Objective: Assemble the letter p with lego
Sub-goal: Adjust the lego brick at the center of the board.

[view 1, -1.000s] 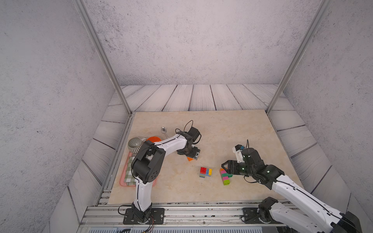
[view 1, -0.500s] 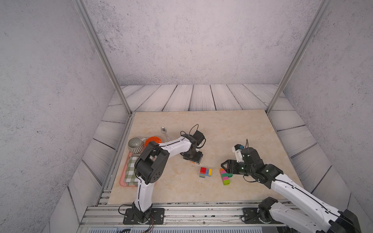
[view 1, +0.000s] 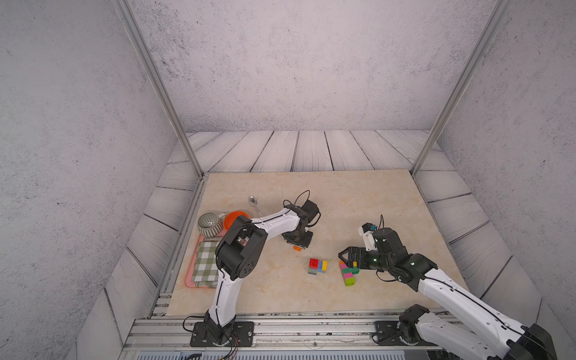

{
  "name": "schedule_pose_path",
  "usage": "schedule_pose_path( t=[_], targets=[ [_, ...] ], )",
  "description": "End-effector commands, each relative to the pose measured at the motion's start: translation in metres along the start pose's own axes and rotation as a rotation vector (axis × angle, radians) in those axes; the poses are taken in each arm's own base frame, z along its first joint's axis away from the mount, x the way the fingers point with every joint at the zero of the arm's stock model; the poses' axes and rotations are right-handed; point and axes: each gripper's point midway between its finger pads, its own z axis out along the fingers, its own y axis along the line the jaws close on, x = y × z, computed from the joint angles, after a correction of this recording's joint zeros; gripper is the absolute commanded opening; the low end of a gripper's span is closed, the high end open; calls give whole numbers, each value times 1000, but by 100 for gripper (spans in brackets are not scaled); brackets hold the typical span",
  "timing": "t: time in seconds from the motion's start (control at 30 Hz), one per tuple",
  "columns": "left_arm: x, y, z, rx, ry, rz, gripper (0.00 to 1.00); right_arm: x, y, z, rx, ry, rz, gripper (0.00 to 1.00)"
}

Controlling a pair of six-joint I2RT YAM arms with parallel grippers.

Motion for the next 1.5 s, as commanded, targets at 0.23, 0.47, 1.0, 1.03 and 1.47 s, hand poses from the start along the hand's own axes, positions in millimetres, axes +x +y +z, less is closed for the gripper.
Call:
schedule_pose_path(
  t=[0.23, 0.47, 1.0, 1.03, 1.47],
  targets=[
    [-65, -54, -57, 615, -239, -150, 24, -30, 19, -3, -73, -35, -61, 97],
    [-81, -71, -151, 1126, -436, -209, 24, -63, 64, -17, -420, -59, -31, 86],
    [-41, -94, -239, 1559, -600, -124, 24, -102, 120, -32, -758, -16, -55, 66],
    [-38, -97, -240, 1561, -598, -120, 24, -103, 120, -31, -753, -17, -50, 66],
    [-22, -110, -256, 1578, -625, -93, 24, -110, 129, -33, -833, -12, -12, 53]
  ],
)
